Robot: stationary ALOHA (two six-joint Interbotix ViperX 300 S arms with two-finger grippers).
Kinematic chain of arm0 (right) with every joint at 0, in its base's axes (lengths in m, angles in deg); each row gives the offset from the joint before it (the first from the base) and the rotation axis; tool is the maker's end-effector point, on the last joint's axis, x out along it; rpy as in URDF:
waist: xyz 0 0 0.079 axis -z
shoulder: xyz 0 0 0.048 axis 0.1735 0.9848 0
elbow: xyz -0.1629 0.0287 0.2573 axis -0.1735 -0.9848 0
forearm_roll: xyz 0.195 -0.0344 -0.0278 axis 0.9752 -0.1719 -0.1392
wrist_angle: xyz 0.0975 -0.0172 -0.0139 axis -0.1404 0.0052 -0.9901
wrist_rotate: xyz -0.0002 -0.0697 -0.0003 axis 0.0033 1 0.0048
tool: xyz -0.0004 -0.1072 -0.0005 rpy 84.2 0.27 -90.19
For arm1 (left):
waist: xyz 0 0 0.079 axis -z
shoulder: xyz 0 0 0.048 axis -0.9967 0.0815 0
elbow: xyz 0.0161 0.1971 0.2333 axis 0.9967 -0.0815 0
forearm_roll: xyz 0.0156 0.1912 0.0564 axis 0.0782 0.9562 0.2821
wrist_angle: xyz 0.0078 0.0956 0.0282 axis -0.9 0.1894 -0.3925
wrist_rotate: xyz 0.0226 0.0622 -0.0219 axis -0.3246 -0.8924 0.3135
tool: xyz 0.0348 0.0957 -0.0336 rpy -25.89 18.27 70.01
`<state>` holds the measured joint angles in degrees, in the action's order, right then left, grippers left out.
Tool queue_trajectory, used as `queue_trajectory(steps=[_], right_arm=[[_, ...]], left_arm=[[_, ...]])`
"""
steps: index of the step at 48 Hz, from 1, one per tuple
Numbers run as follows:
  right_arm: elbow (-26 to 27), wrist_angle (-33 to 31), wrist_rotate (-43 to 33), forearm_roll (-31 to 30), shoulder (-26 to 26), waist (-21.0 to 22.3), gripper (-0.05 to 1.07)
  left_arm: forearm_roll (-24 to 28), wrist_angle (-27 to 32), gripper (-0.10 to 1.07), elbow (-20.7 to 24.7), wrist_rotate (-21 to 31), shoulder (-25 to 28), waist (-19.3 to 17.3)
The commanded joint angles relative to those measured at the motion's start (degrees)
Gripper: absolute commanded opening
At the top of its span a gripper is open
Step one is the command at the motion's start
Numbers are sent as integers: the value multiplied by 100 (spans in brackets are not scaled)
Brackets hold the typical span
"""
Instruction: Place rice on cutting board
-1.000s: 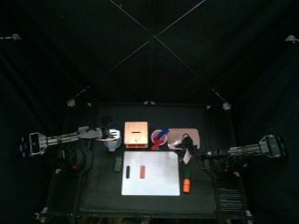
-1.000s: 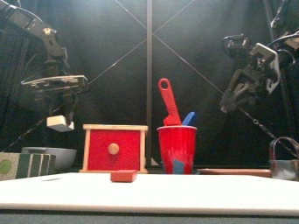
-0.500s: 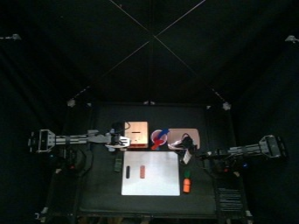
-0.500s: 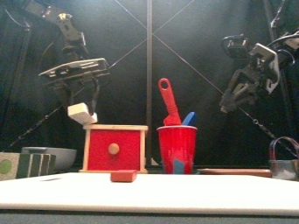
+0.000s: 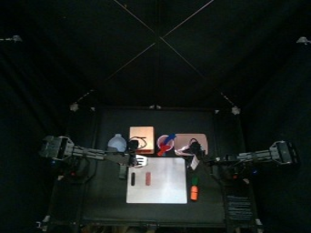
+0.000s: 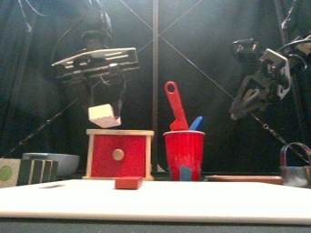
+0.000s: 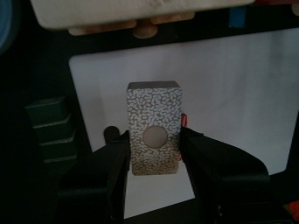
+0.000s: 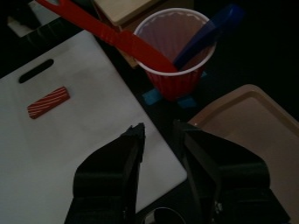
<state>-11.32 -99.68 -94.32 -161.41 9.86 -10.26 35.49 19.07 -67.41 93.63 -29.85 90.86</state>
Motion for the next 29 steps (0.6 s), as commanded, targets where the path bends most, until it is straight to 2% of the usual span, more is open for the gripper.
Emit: queue_trajectory(steps=[1,9,17,29], right_arm=[[35,0,9,-35,-9,70,72],[-44,0,9,-53,-9,158,72],[-97,0,9,-53,0,229,72],[-123,0,9,-35,0,272,72]], left_arm=[[132,202,65,369,229,123,237],[193,527,65,844,606,536,580],[281,598,65,1380,765,976,809],[439,598,65,2276,721,1749,905]])
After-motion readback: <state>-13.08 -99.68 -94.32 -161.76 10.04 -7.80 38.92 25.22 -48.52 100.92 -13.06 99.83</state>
